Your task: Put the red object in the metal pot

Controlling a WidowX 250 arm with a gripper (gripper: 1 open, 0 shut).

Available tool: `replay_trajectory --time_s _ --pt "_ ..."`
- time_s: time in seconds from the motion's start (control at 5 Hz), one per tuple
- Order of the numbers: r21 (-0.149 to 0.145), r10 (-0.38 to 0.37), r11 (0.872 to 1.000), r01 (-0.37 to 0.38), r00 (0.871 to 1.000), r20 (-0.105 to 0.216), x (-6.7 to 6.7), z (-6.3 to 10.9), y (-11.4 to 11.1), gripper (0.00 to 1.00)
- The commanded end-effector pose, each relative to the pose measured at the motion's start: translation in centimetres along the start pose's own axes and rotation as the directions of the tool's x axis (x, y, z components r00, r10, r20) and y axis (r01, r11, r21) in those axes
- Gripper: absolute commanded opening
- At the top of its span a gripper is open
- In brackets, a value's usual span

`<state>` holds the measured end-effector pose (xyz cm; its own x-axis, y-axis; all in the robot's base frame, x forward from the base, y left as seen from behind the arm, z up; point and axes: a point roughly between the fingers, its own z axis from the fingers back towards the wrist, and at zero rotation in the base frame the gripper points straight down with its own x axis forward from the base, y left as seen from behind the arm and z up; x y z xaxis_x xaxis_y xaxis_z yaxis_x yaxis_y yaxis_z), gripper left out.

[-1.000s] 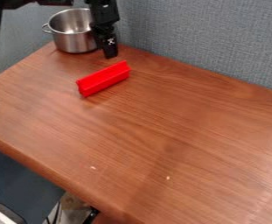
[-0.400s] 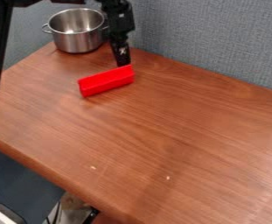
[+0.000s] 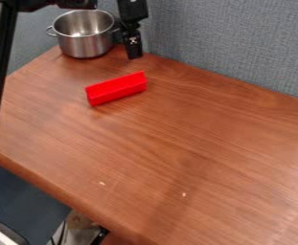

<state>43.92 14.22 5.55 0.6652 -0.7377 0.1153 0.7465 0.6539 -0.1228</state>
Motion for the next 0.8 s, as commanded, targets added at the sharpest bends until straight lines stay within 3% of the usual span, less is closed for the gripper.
replay_trajectory --time_s 0.0,0.4,0.6 --pt "0.076 -0.037 0.996 0.035 0.999 0.017 1.9 5.4 -0.9 1.00" --pt "0.066 0.031 0.997 -0.033 0.999 0.033 -2.2 4.4 -0.7 1.00" --pt "0.069 -0.047 0.997 0.047 0.999 0.001 -2.6 4.4 -1.0 1.00"
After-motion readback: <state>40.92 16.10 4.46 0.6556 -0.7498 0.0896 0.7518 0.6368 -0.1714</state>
